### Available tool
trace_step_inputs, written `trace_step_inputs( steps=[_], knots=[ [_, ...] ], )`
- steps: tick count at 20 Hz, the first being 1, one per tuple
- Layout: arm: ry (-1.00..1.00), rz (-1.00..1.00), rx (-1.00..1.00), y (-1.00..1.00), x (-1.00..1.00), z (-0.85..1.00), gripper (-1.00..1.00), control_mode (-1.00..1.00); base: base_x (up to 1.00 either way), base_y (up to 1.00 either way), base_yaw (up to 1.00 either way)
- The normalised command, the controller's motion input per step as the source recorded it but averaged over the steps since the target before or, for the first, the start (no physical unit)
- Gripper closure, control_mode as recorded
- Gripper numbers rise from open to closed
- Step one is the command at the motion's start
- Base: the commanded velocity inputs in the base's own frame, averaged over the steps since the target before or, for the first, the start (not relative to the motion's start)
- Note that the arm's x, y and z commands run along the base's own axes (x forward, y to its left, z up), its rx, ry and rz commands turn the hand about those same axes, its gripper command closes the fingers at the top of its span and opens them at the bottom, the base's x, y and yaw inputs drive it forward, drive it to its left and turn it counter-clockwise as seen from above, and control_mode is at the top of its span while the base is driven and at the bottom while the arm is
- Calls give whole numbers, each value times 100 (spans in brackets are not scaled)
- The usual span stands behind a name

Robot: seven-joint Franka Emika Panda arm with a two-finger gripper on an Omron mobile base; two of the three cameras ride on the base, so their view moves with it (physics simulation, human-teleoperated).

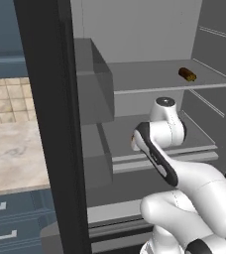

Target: Open the fridge, remove the kiwi, sweet potato, and chicken drumstick, and place them on any counter.

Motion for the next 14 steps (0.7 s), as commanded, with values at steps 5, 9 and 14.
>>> trace_step_inputs(
  steps=[5, 9, 14],
  knots=[
    [0, 0, 0, 0, 24, -7, -100, -100, 0, 0, 0],
    [-1, 0, 2, 0, 17, -4, -100, -100, 0, 0, 0],
    [0, 0, 3, 0, 21, -3, -100, -100, 0, 0, 0]
  ],
)
